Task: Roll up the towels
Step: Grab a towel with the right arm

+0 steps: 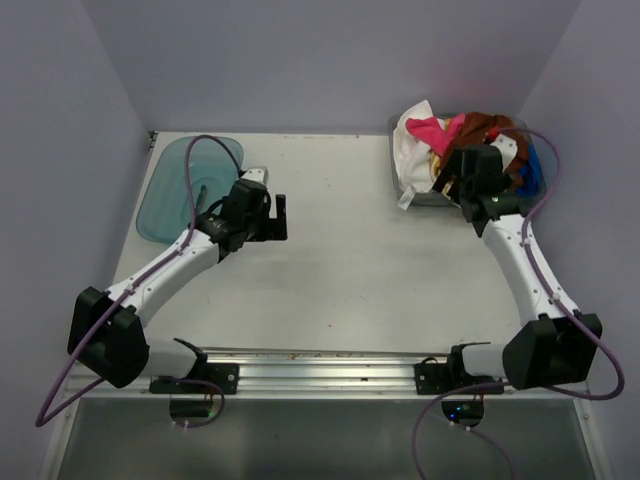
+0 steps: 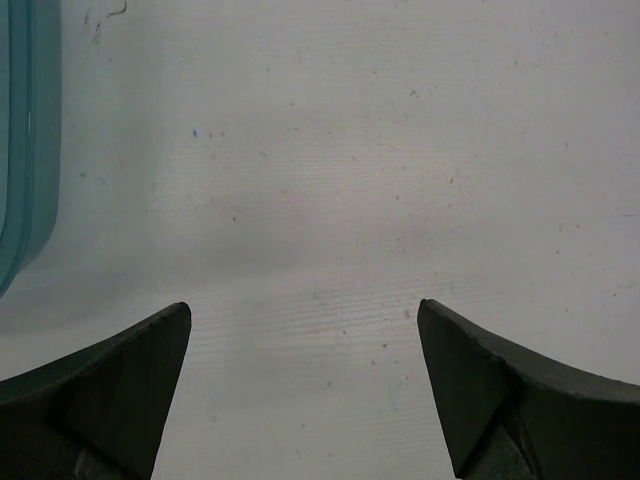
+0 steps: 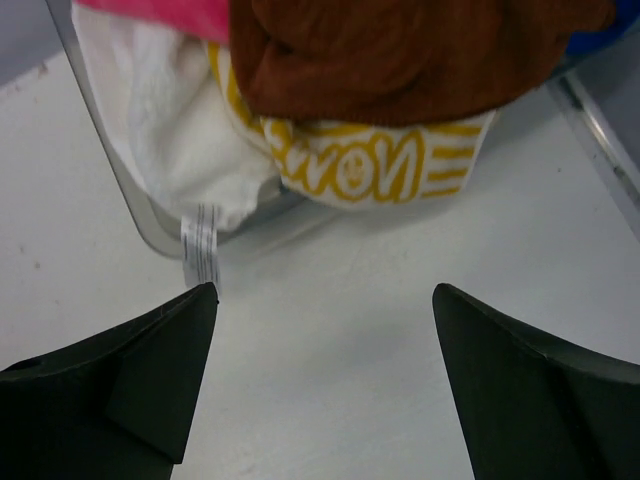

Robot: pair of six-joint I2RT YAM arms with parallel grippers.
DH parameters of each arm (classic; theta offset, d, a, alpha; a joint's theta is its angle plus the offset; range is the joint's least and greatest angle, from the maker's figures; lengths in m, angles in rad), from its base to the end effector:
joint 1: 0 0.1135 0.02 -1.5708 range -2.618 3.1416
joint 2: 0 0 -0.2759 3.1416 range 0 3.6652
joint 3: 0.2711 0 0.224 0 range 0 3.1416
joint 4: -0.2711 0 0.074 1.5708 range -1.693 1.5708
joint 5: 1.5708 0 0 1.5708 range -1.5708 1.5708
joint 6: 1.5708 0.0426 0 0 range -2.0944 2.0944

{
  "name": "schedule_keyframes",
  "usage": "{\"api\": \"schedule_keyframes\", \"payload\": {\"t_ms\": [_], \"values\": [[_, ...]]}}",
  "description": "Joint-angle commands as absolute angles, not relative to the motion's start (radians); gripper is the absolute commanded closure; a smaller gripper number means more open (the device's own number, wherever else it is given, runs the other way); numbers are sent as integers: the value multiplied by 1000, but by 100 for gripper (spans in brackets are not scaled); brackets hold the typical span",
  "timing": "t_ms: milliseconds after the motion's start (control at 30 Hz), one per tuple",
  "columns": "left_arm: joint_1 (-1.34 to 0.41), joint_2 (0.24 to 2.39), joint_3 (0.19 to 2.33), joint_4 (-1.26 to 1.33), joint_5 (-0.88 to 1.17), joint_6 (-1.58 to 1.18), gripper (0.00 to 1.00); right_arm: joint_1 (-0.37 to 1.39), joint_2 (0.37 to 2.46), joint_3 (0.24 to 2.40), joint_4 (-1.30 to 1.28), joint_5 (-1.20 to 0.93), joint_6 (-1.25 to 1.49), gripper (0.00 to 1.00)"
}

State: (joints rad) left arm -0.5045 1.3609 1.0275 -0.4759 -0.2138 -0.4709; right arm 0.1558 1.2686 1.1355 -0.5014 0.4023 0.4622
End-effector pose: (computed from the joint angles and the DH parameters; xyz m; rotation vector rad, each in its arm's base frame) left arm 0.2371 -0.1206 0.2857 -0.0618 2.3665 -0.2194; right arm 0.2505 0.0225 0.3406 0.5440 2.0790 -0.0865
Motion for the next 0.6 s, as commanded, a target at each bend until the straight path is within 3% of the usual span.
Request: {"api": "schedule_keyframes", "payload": {"t_ms": [0,200,400,567], "values": [[-499,1301,1035,-449,-224,-485,0,63,1405,1328,-503,350,469,7],[-499,1295,1034,-440,-216,-436,0,-132,1624,1534,-508,132,555,2],[-500,1264,989,-393,-242,-437,0,-196,1776,1658,-514,135,578,3],[-500,1276,999,-397,-229,-430,0,-233,1848,1689,-482,123,588,16]]}}
